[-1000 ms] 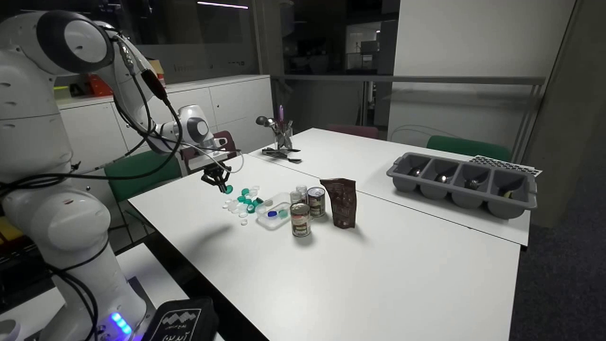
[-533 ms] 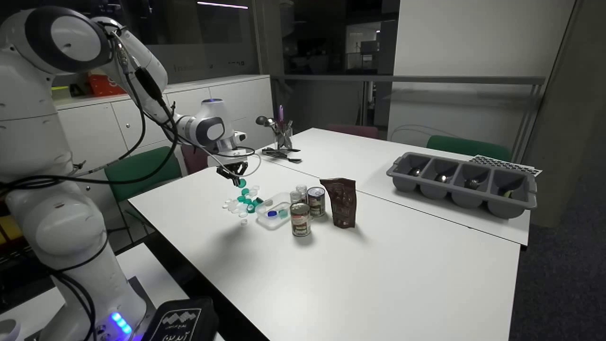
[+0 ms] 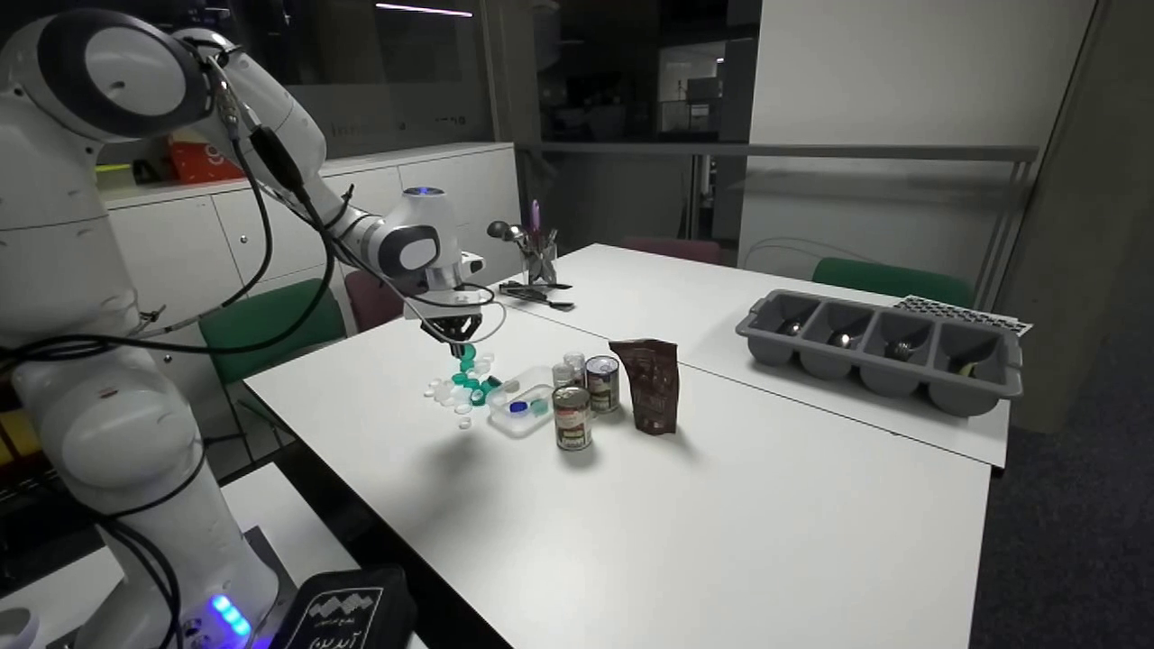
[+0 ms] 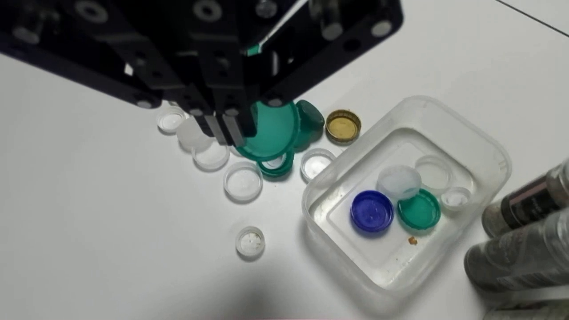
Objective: Put one of the blue brackets in the container
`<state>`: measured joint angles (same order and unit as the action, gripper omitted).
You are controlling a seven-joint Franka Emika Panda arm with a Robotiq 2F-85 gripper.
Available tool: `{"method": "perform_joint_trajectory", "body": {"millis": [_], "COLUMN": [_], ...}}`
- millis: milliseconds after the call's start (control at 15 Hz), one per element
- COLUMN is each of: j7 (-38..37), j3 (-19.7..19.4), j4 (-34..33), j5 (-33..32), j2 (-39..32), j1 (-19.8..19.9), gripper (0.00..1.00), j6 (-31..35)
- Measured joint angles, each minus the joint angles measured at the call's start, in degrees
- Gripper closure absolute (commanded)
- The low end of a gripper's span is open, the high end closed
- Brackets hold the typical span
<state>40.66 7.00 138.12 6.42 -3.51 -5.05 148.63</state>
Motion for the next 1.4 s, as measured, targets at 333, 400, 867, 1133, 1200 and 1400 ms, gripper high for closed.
{"method": "perform_joint_trajectory", "body": {"millis": [333,400,867,1133,1200,1400], "j7": [0.0,0.0,-0.3,-0.8,-1.0,-1.4], "j3": [-2.7,-3.0,-4.2,-4.1,-4.0,-3.7], "j4": [-1.5,-1.9,-8.0,-13.9,-15.4,-19.6], "j5": [-0.1,-0.2,-1.7,-3.4,-3.7,-4.4], "j2": [-0.1,-0.2,-3.2,-8.3,-9.8,-13.9], "j1": [1.6,2.0,2.7,2.7,2.7,2.7], "gripper": [1.0,1.0,1.0,1.0,1.0,1.0], "j6": [-4.9,-5.4,-9.7,-13.8,-14.5,-16.6]}}
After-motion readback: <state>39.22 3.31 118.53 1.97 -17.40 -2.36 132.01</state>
